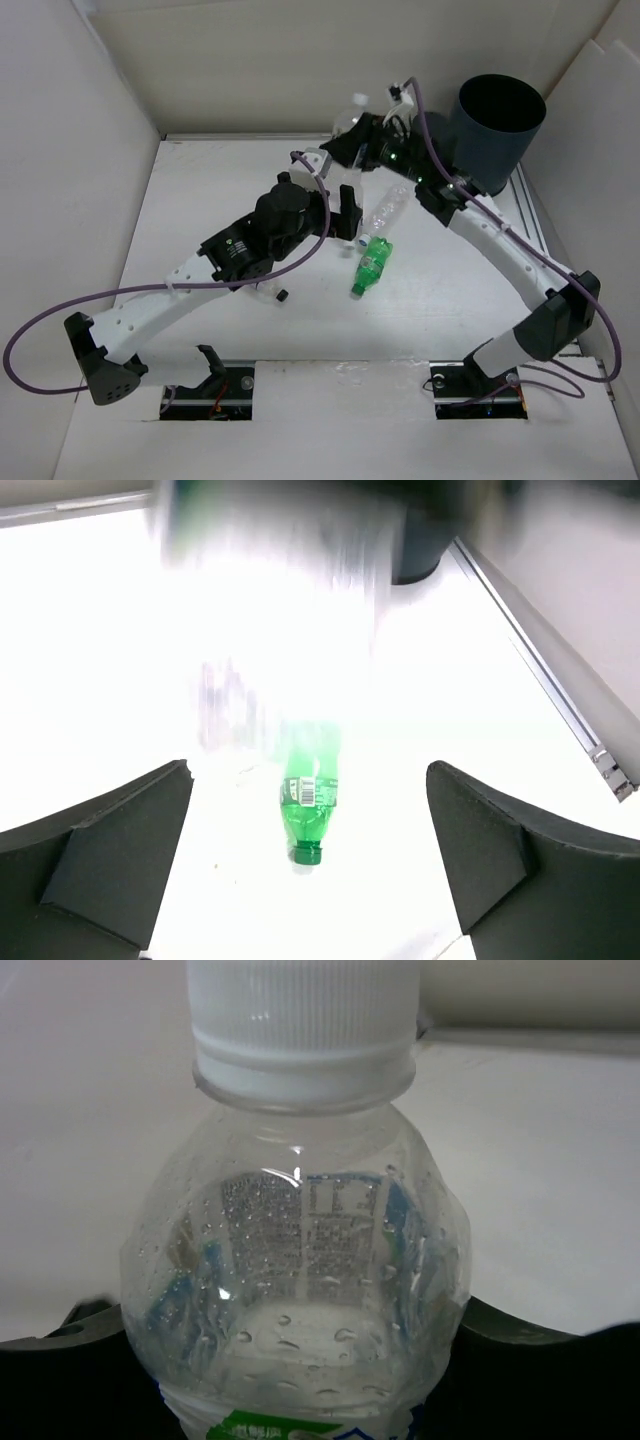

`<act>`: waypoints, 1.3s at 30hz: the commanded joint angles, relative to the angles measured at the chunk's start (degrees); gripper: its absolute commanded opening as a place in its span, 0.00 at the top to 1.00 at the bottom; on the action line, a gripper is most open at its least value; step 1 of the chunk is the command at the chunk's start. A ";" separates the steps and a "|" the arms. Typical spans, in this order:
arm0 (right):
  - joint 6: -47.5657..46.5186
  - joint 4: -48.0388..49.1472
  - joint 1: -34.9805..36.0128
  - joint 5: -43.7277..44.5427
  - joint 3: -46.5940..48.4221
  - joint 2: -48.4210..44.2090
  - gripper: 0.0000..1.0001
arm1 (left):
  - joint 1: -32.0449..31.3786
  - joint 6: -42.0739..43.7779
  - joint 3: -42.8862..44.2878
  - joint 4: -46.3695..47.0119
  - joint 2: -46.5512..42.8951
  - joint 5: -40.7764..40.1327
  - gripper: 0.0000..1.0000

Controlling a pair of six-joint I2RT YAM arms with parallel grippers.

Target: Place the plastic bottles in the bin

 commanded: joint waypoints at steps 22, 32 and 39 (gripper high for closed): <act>-8.03 -19.13 -38.87 51.92 48.14 34.08 0.90 | 1.23 -2.46 -4.72 4.13 3.31 -5.63 0.00; -8.91 -19.84 -39.67 50.86 50.17 32.94 0.01 | 9.67 -3.43 6.96 2.11 19.74 -1.42 0.00; -7.77 -28.88 -35.20 51.20 49.47 26.01 0.01 | 10.90 -1.67 19.61 -1.57 36.08 0.42 0.00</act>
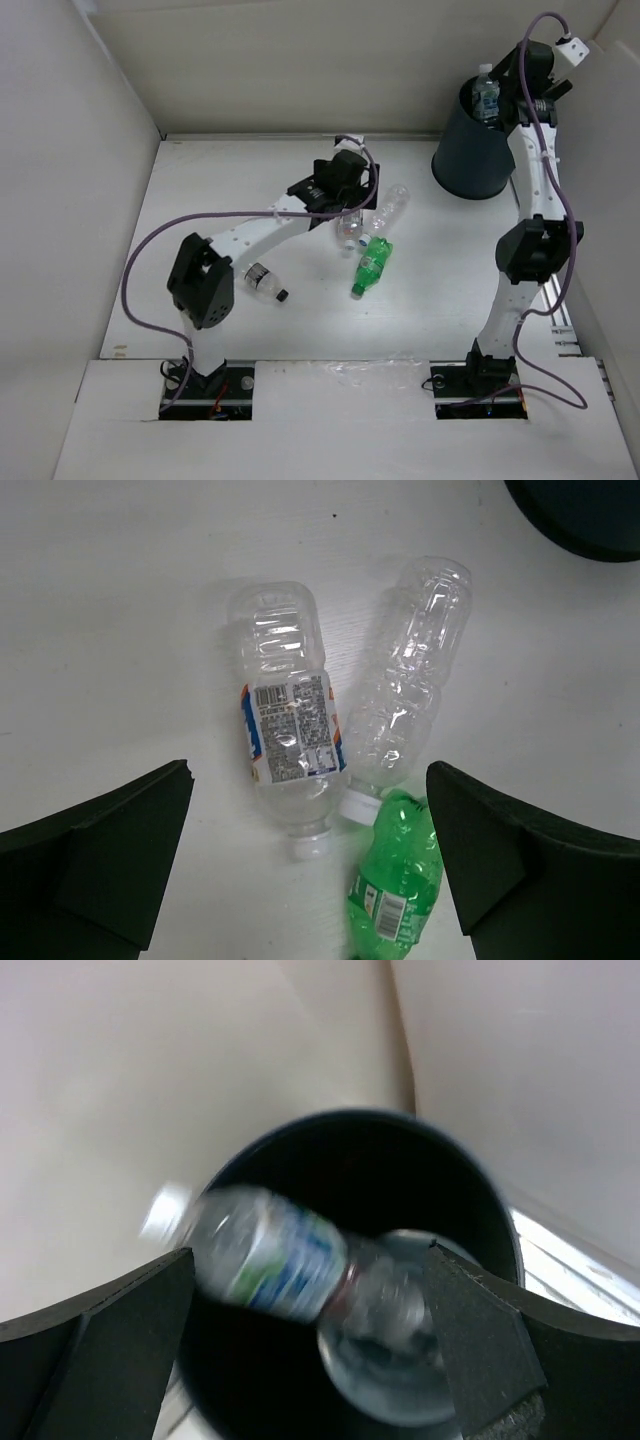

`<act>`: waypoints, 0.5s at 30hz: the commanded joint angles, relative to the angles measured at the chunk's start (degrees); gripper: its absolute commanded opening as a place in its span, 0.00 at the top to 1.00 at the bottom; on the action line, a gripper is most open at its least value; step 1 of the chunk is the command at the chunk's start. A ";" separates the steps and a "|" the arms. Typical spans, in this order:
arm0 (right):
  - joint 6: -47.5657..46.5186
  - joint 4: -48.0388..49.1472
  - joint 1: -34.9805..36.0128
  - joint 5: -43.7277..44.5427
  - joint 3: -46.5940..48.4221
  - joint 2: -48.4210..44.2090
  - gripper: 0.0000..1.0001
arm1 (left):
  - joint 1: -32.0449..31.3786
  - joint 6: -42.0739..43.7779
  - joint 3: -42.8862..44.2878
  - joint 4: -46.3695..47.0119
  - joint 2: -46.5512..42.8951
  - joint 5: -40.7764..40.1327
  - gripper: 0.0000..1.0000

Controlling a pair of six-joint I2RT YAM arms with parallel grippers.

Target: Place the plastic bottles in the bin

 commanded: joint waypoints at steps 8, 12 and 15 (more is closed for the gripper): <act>5.72 10.75 9.67 -13.93 -45.34 -41.22 0.01 | 5.40 0.91 21.72 -8.28 20.38 3.41 0.00; 6.25 10.51 13.35 -16.14 -59.03 -54.85 0.01 | 8.03 0.91 24.01 -8.99 25.04 5.43 0.00; 6.25 11.03 19.13 -15.27 -63.34 -60.31 0.01 | 9.44 1.52 23.23 -6.09 26.89 9.64 0.00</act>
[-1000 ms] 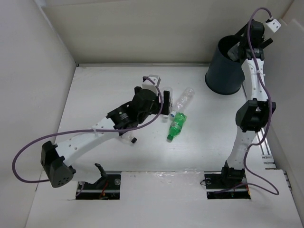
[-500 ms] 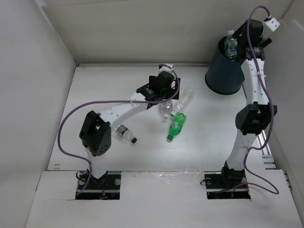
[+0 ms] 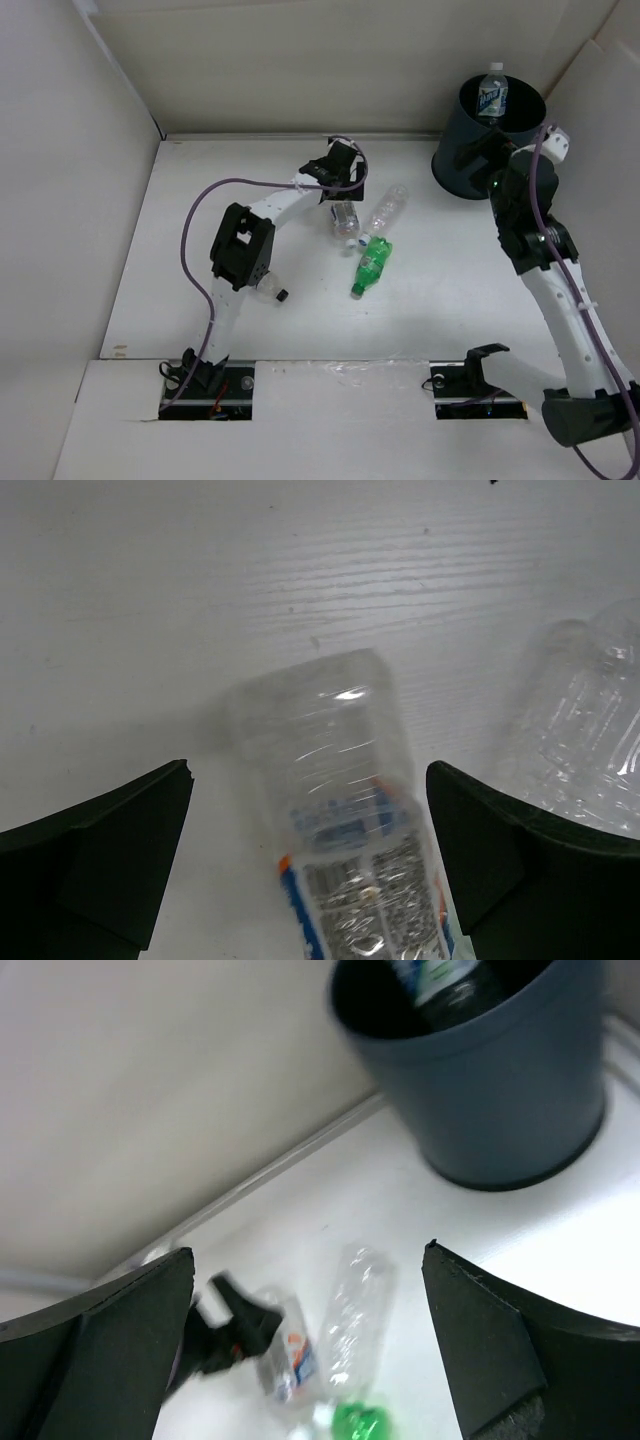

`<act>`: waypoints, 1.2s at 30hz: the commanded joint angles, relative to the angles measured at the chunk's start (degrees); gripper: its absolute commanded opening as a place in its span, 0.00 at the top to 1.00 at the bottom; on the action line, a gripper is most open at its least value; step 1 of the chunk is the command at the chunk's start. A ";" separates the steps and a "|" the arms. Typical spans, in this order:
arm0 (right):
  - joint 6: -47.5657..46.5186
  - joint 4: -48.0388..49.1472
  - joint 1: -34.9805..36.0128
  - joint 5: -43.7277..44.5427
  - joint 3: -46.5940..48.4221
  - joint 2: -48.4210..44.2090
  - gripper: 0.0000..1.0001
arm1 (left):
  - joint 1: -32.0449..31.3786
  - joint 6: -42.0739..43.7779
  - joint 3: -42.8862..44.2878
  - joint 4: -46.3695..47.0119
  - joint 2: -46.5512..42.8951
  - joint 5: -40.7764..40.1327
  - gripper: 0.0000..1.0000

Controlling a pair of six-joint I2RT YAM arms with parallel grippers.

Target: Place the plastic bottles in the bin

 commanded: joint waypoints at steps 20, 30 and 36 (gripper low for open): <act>-3.84 4.68 20.38 -4.40 -8.10 -6.91 0.01 | 2.82 -6.60 -3.18 -0.03 1.12 0.70 1.00; -8.77 23.31 16.96 -35.79 -17.77 -6.39 0.01 | 2.83 -3.09 -16.27 12.61 -28.13 6.18 1.00; -6.67 30.08 20.73 -37.74 -15.85 0.54 0.01 | 2.83 -2.47 -21.28 16.75 -40.00 15.17 1.00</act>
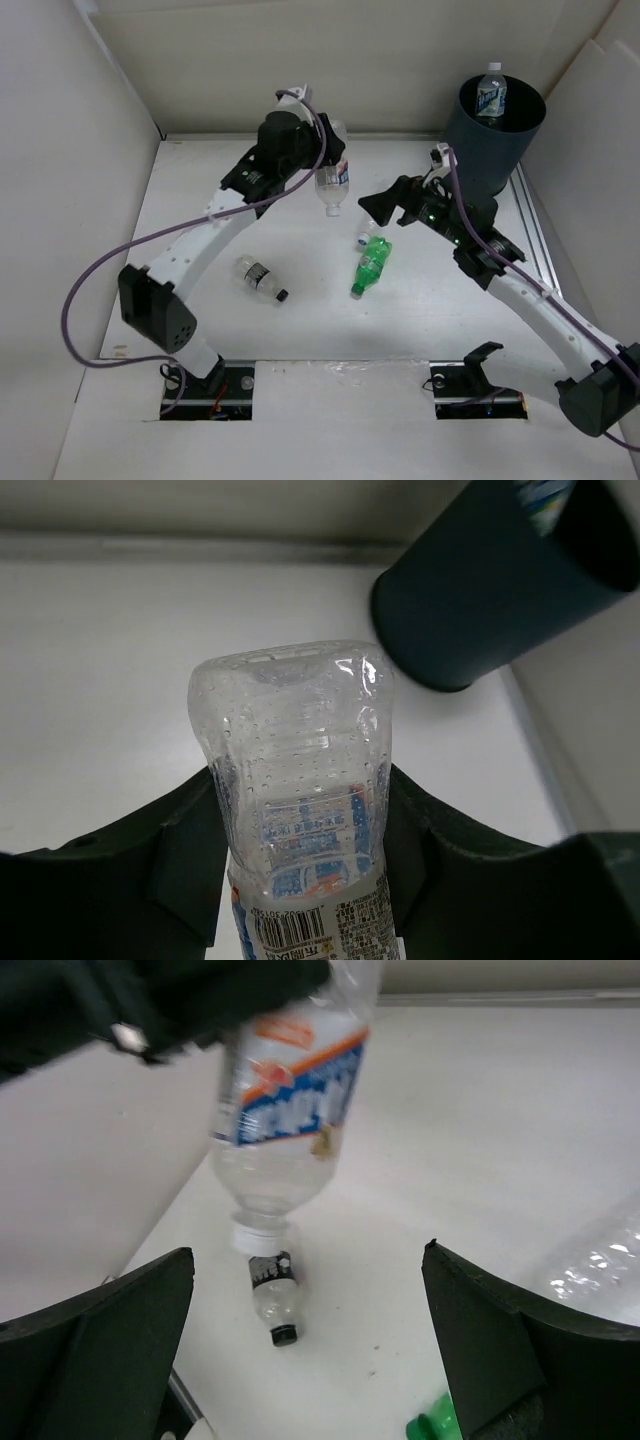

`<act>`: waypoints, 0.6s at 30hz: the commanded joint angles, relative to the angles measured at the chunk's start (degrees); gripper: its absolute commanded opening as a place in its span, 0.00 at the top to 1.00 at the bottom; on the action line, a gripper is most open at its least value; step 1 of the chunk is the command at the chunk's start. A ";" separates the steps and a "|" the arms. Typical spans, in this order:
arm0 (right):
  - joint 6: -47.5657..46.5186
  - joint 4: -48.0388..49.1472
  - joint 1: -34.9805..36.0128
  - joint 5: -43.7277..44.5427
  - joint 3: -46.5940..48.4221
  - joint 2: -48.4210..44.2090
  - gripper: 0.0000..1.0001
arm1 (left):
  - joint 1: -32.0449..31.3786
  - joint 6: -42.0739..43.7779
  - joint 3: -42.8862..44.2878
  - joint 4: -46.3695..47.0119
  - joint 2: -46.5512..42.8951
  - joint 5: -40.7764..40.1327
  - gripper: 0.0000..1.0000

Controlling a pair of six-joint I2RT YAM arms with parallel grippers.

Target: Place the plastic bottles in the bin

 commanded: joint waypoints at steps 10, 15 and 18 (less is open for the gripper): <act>0.80 14.16 9.48 3.72 11.45 14.00 0.01 | -1.95 -1.42 -4.38 5.62 -12.63 11.56 1.00; 2.63 16.27 10.88 1.88 13.66 17.88 0.01 | -2.56 -1.42 -5.61 5.61 -14.30 12.26 1.00; 3.78 16.89 12.11 4.33 14.18 19.46 0.01 | -2.56 -1.94 -6.22 6.75 -15.61 12.87 1.00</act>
